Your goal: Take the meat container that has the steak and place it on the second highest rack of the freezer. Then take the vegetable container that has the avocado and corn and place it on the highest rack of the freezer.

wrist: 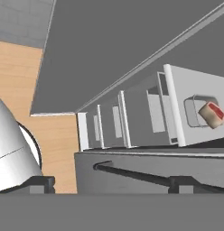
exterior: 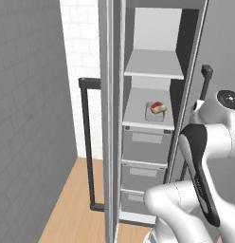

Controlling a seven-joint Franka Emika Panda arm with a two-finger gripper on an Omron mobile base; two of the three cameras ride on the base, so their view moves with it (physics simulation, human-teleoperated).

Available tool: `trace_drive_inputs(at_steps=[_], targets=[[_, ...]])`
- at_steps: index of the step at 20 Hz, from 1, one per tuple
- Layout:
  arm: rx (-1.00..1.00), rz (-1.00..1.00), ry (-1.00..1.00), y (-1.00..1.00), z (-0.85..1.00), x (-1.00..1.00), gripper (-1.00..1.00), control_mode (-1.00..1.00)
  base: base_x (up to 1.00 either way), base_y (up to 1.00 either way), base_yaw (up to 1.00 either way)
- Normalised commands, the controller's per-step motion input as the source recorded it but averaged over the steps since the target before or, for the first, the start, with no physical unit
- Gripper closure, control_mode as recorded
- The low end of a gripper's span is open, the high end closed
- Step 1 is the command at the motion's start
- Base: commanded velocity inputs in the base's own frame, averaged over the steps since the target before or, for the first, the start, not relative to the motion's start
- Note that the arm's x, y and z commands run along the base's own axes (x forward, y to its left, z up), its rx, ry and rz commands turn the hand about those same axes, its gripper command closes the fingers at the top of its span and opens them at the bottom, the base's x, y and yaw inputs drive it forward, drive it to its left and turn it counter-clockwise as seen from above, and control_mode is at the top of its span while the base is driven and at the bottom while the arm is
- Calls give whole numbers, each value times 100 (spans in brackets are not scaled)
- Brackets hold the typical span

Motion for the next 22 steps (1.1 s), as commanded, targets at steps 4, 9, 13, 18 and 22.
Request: trace_drive_inputs(at_steps=[4, 9, 13, 18, 22], targets=[[0, 0, 0, 0, 0, 0, -100, 100, -81, -19, -28], [0, 0, 0, 0, 0, 0, -100, 100, -11, -91, -28], [0, 0, 0, 0, 0, 0, -100, 100, -19, -100, -22], [0, 0, 0, 0, 0, 0, -100, 100, -13, -100, -18], [0, 0, 0, 0, 0, 0, -100, 100, 0, -100, -14]])
